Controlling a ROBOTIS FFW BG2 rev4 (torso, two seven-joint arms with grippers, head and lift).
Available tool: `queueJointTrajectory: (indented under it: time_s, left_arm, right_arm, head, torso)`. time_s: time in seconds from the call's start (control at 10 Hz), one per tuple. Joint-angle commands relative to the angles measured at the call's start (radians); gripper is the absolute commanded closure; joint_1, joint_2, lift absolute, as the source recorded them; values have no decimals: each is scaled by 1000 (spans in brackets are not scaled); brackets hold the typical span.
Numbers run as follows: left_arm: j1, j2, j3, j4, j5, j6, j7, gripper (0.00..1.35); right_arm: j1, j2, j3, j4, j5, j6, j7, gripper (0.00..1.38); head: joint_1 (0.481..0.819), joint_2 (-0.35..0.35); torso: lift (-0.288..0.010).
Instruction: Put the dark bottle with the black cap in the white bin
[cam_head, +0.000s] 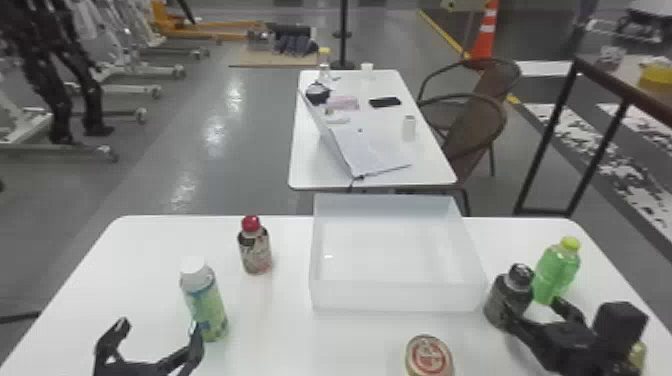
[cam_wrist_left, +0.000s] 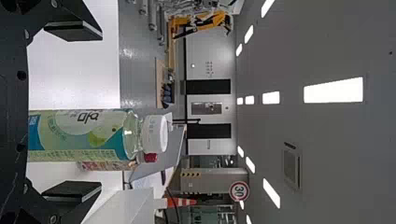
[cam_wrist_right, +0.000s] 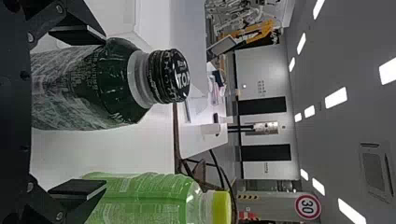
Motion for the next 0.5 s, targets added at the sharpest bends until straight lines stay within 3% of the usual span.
queueJointTrajectory:
  time_s: [0.0,0.1,0.2,0.3,0.4]
  left_arm:
    - [0,-3,7,0,-2,0,-7,167]
    - [0,-3,9,0,-4,-2,-9,167]
    - [0,-3,10,0,-4,-2,-9,167]
    - [0,-3,10,2,-4,-2,-9,167]
    - [0,-3,10,2,-4,-3,-9,167]
  right_arm:
    - [-28,1,6,38,7,0,17,199]
    - [-47,1,12,57,10,0,29,211]
    - [-63,1,19,75,10,0,45,367]
    - [-76,1,24,91,14,0,58,679]
    - [-79,3,24,95,12,0,68,802]
  head:
    - [549,0]
    - [549,0]
    - [549,0]
    - [549,0]
    - [549,0]
  torso:
    - [-100]
    - [-100]
    - [-100]
    - [-100]
    - [-100]
